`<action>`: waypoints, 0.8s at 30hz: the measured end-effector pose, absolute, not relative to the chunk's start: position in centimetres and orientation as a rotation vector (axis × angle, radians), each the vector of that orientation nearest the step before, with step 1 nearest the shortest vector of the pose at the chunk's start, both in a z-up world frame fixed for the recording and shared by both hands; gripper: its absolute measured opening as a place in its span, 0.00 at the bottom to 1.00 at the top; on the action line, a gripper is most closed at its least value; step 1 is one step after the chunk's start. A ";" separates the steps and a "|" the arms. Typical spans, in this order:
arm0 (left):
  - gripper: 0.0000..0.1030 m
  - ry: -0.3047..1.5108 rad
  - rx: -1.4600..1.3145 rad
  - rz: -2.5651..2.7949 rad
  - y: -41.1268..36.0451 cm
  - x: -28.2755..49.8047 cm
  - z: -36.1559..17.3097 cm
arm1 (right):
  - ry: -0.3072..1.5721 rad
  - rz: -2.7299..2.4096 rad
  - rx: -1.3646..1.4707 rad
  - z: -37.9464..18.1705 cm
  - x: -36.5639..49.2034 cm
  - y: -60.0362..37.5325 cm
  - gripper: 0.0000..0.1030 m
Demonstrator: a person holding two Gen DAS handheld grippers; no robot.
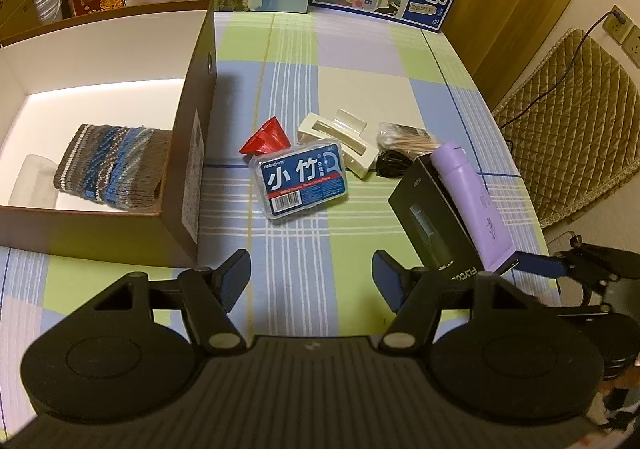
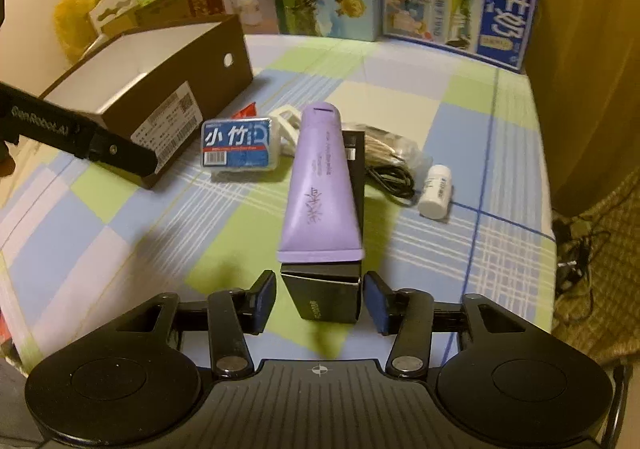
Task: Organize objects
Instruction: 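Reach the right gripper to the lavender tube on the black box and grasp it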
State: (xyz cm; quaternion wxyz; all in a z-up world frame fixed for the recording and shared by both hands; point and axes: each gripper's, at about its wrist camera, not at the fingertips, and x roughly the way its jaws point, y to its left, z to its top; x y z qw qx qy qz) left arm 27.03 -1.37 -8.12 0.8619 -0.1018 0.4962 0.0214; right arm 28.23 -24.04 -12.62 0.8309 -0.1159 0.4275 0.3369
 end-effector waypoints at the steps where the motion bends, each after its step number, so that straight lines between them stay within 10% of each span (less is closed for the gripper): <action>1: 0.61 1.040 -0.214 0.045 -1.3 27.0 -8.1 | 0.899 0.710 -0.236 -12.2 28.0 -24.3 0.51; 16: 0.61 1.014 -0.210 0.065 -0.8 26.7 -7.8 | 0.804 0.576 -0.223 -10.7 31.1 -19.6 0.54; 24: 0.61 0.982 -0.181 0.050 -1.1 27.5 -7.7 | 0.808 0.547 -0.247 -11.4 32.3 -18.9 0.36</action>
